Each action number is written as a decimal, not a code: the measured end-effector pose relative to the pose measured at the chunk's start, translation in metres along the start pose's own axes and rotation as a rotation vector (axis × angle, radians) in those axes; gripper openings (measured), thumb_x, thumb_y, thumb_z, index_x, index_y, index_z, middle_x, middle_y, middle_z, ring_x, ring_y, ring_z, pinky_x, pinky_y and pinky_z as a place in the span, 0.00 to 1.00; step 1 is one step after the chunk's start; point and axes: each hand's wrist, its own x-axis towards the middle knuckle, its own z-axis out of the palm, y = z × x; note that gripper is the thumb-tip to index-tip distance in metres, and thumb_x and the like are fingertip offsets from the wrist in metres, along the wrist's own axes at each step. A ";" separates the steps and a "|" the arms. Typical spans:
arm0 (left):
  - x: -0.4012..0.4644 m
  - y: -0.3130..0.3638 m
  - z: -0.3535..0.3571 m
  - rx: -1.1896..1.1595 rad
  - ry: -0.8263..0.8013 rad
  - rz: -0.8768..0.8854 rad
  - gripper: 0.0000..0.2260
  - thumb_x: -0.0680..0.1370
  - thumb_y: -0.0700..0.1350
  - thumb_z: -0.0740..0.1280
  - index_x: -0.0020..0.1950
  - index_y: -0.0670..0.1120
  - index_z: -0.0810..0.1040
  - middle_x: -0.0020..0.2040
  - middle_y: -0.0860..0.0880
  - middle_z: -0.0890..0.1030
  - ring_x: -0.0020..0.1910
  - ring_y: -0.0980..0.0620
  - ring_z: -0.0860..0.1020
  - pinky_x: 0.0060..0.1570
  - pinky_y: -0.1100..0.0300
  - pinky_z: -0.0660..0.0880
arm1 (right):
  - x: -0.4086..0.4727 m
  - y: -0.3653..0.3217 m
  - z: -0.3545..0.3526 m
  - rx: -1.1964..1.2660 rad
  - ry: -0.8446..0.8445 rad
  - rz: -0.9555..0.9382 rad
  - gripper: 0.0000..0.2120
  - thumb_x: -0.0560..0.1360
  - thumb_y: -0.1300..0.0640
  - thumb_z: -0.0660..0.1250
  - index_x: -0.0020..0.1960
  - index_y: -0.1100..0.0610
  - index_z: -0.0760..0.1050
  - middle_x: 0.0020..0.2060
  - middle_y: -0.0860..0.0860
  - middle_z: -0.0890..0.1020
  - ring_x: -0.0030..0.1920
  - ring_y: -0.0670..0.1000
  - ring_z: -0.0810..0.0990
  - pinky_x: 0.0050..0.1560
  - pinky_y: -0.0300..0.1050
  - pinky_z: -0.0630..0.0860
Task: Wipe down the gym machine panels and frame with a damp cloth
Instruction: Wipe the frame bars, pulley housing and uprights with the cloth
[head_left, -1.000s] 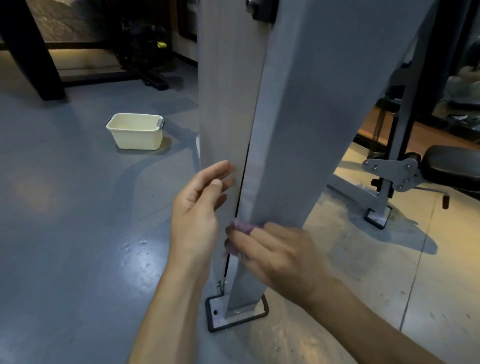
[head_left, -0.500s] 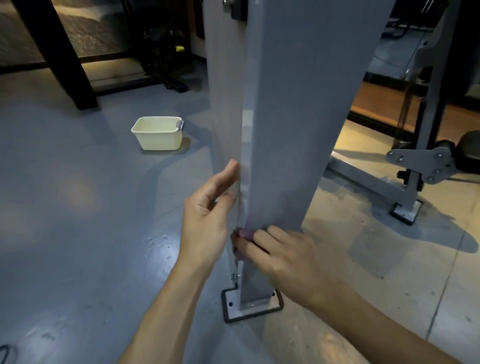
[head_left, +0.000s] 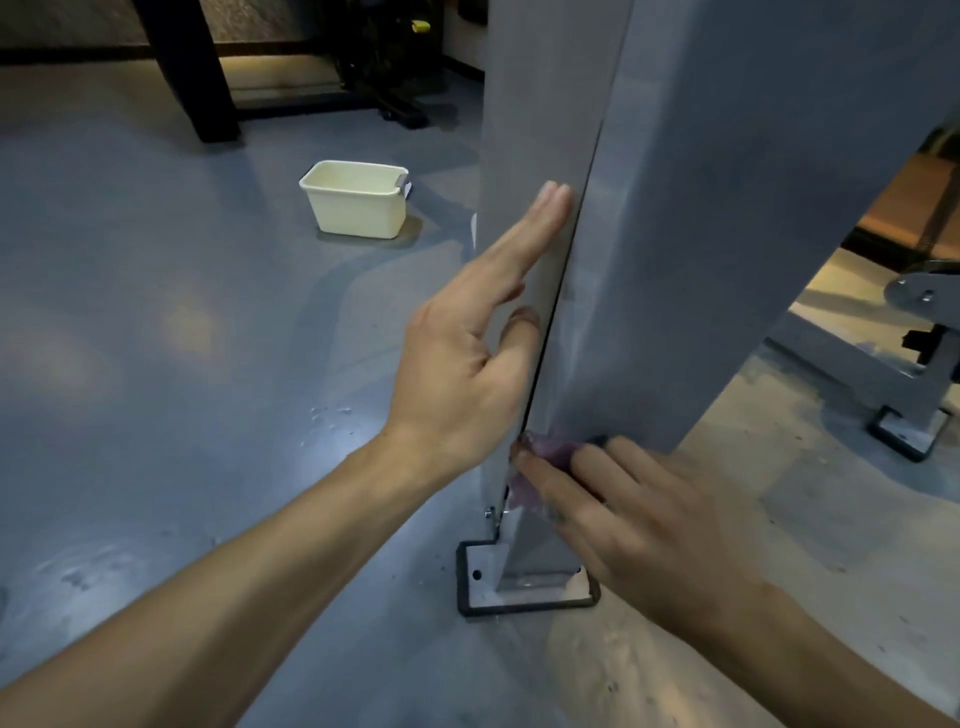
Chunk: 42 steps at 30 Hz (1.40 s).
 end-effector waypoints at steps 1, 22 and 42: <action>-0.003 -0.006 0.002 0.006 -0.003 0.008 0.35 0.76 0.24 0.59 0.79 0.50 0.66 0.78 0.50 0.72 0.77 0.55 0.70 0.72 0.52 0.72 | -0.008 -0.005 0.010 0.006 -0.019 -0.001 0.13 0.84 0.57 0.64 0.65 0.56 0.81 0.40 0.51 0.78 0.37 0.55 0.75 0.34 0.51 0.77; -0.144 -0.045 -0.004 -0.539 -0.226 -0.640 0.18 0.85 0.53 0.63 0.62 0.40 0.83 0.57 0.38 0.84 0.59 0.42 0.83 0.64 0.48 0.79 | -0.017 -0.071 0.004 0.428 0.120 0.590 0.18 0.74 0.54 0.66 0.61 0.52 0.84 0.42 0.43 0.78 0.39 0.42 0.76 0.39 0.32 0.72; -0.077 -0.035 -0.004 -0.262 0.197 -0.413 0.08 0.74 0.62 0.65 0.49 0.63 0.80 0.47 0.60 0.84 0.52 0.52 0.82 0.59 0.38 0.79 | -0.039 -0.041 -0.027 1.119 0.065 0.982 0.24 0.77 0.71 0.67 0.66 0.47 0.77 0.37 0.50 0.81 0.40 0.51 0.81 0.45 0.45 0.78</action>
